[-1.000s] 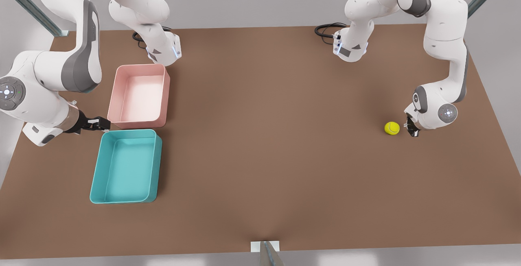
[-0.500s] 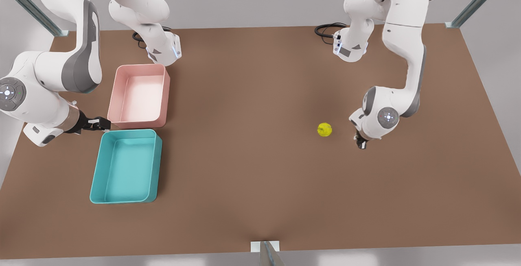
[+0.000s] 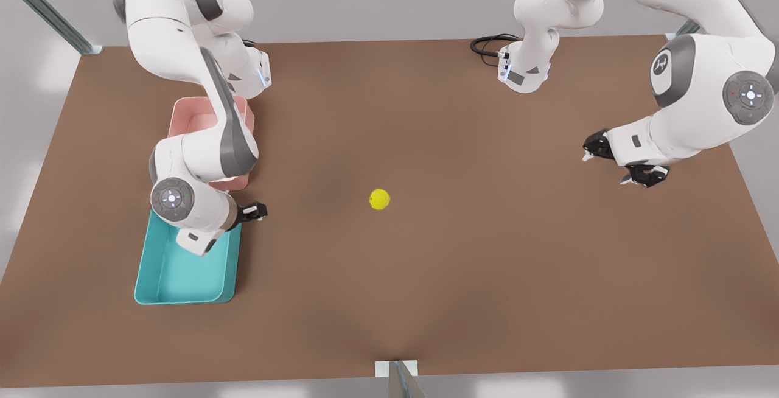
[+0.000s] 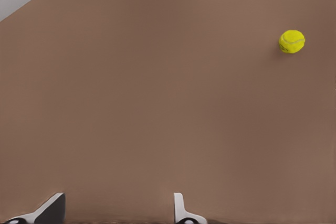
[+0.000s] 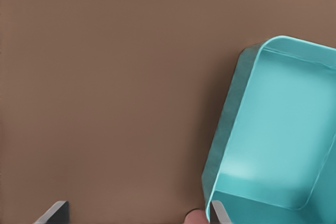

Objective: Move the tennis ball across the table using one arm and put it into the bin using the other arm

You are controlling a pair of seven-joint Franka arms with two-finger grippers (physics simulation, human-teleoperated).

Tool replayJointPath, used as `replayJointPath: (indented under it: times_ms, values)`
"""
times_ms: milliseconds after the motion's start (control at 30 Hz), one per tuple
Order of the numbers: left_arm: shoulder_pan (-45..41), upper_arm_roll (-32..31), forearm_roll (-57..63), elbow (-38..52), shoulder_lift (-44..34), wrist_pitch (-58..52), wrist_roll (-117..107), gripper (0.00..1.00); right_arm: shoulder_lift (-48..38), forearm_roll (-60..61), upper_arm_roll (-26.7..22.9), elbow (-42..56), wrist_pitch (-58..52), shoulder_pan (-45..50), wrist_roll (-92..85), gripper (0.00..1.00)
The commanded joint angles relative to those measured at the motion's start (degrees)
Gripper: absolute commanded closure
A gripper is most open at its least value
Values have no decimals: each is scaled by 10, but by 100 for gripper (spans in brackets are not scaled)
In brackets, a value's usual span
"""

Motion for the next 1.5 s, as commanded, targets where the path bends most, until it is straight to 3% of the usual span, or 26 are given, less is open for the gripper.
replayJointPath:
  times_ms: [0,167,567,900,1133,1467]
  values:
    - [2,1,1,1,-1,-62,-451,0,12,8,0,-7,91,18,149,0]
    - [2,2,2,1,-1,-63,-451,0,67,12,0,-33,203,71,324,0]
    - [2,2,2,1,-1,-71,-451,0,113,12,0,-37,264,213,644,0]
    - [2,2,1,-3,0,-87,-451,0,118,9,2,-112,353,237,636,0]
    - [2,1,1,-3,0,-94,-451,0,115,7,6,-133,360,249,624,0]
    - [2,1,-1,-3,0,-96,-451,0,105,6,6,-164,338,257,477,0]
